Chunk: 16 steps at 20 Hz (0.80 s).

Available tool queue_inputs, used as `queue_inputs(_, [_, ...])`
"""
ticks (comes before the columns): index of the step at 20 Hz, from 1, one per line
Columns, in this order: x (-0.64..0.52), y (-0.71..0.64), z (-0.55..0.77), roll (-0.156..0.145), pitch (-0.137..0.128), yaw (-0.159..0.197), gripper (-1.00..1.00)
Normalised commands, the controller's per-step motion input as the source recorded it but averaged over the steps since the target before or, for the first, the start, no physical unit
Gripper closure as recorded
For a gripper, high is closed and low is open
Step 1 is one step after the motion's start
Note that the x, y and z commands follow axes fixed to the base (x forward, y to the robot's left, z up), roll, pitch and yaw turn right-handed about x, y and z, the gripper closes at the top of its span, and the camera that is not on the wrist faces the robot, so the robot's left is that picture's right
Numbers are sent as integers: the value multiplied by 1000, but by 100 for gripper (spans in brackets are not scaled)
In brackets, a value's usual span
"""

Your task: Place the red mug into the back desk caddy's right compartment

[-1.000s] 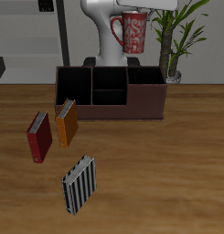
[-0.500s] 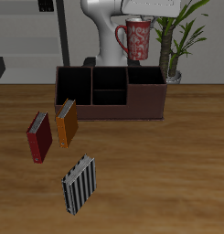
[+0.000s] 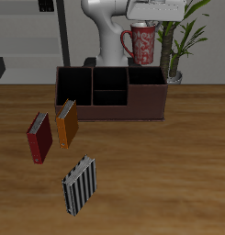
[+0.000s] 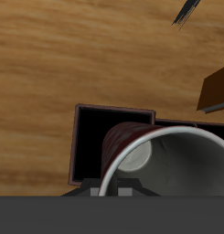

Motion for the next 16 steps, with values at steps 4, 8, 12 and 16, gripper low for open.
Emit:
queue_inputs(4, [51, 143, -82, 22, 18, -4, 100])
queue_inputs(8, [29, 54, -87, 9, 9, 5, 100])
queue_inputs(12, [24, 99, -237, 11, 39, 25, 100])
queue_inputs(16, [47, 34, -222, 12, 42, 1, 100])
